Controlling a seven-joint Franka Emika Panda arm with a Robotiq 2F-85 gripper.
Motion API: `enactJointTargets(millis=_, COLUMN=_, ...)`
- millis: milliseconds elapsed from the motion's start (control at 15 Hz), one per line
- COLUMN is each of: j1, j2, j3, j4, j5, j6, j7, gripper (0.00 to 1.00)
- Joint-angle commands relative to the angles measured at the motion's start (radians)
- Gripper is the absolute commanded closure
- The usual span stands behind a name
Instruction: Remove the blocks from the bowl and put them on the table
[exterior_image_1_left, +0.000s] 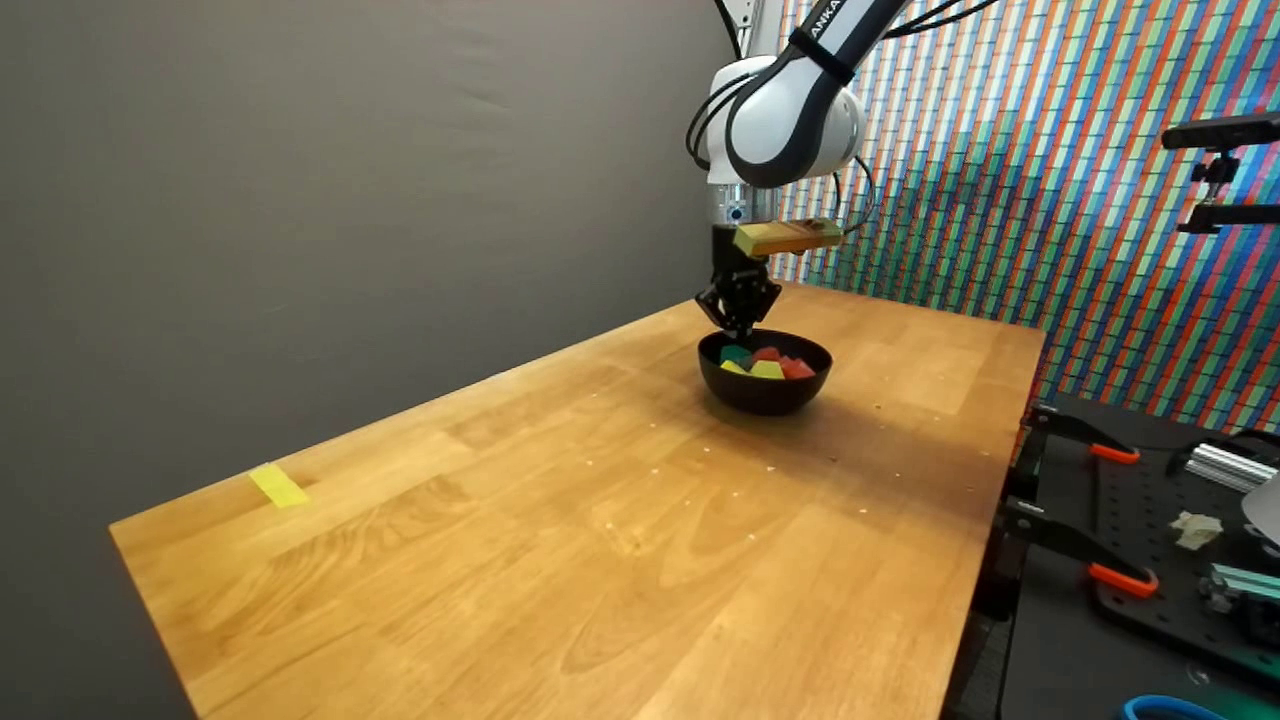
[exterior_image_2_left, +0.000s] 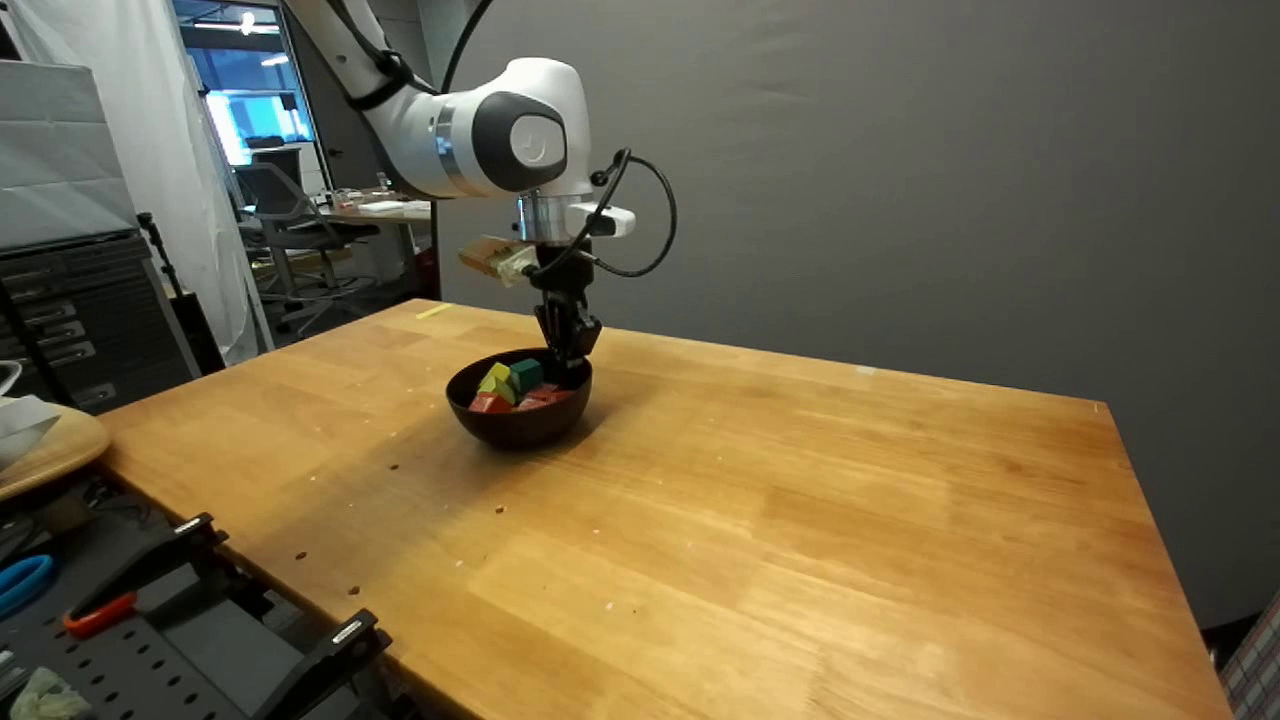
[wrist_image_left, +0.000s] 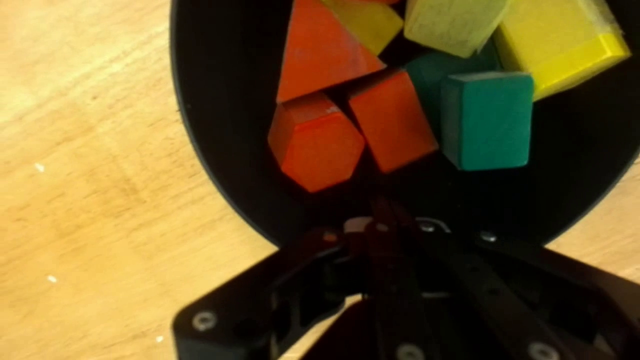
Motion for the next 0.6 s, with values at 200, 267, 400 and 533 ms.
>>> enactJointTargets(millis=200, j1=0.053, j2=-0.134, j3=-0.028, j4=-0.097, j5=-0.014, j6=0.003, j7=0.041, gripper=0.46)
enactJointTargets(millis=267, j1=0.051, j2=-0.145, j3=-0.021, j4=-0.106, j5=-0.005, j6=-0.001, j7=0.035, gripper=0.38)
enactJointTargets(millis=400, j1=0.047, j2=-0.156, j3=-0.008, j4=-0.114, j5=0.011, j6=-0.012, j7=0.023, gripper=0.22)
enactJointTargets(millis=533, j1=0.044, j2=-0.143, j3=0.001, j4=-0.110, j5=0.021, j6=-0.019, j7=0.016, gripper=0.07)
